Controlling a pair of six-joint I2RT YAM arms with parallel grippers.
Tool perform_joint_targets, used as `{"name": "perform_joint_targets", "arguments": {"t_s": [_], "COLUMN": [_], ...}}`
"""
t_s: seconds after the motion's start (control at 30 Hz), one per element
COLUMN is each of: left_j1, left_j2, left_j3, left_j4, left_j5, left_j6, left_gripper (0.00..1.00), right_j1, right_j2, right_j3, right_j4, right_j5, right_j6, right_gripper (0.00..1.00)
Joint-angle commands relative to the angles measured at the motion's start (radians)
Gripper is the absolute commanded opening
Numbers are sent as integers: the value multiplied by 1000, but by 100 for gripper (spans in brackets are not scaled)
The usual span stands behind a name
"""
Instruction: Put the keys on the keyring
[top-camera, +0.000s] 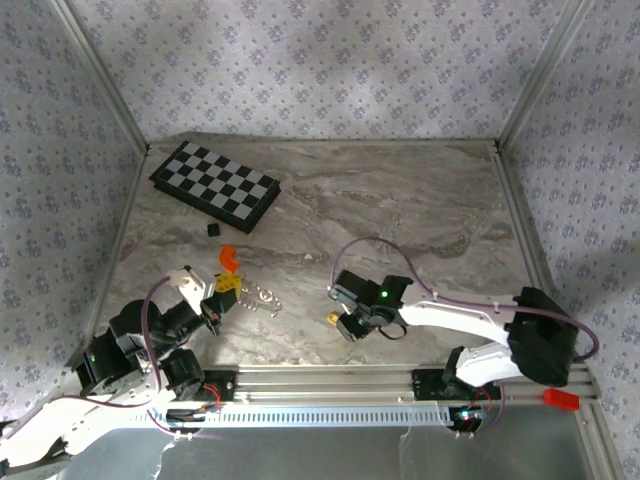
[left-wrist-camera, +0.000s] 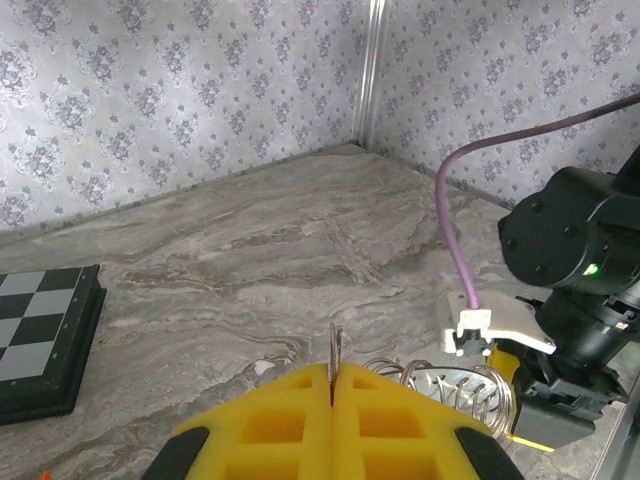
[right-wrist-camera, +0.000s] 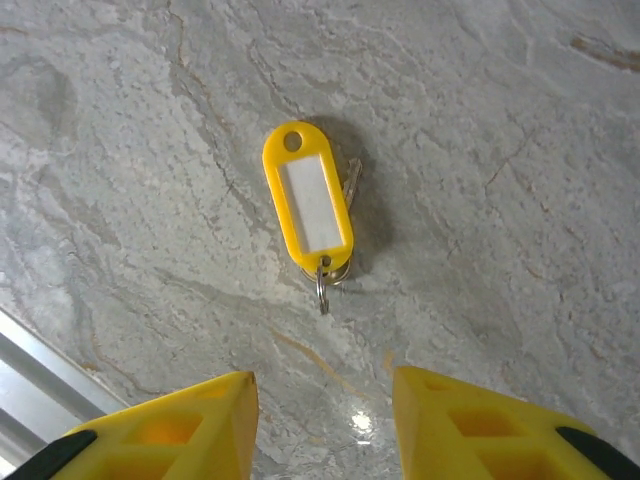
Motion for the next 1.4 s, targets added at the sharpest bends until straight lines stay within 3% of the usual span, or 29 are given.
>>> {"name": "perform_joint_targets", "arguments": {"t_s": [0.0, 0.57, 1.0, 1.37], "left_j1": [2, 2, 2, 2], "left_j2": [5, -29, -30, -33], "left_j3": [3, -9, -5, -5], "left_j4": [67, 76, 79, 79], "left_j5": [25, 37, 36, 38], "left_j6": [11, 2, 9, 10], "left_gripper": [0, 0, 0, 0], "right_j1": [-15, -13, -8, -2], "right_j2": [-67, -123, -42, -34], "right_j3": [-78, -280, -274, -265], "right_j4": [134, 433, 459, 453], "right_j5": [-30, -49, -47, -25], "right_j6": [38, -41, -64, -59], "right_gripper": [42, 36, 28, 14]}}
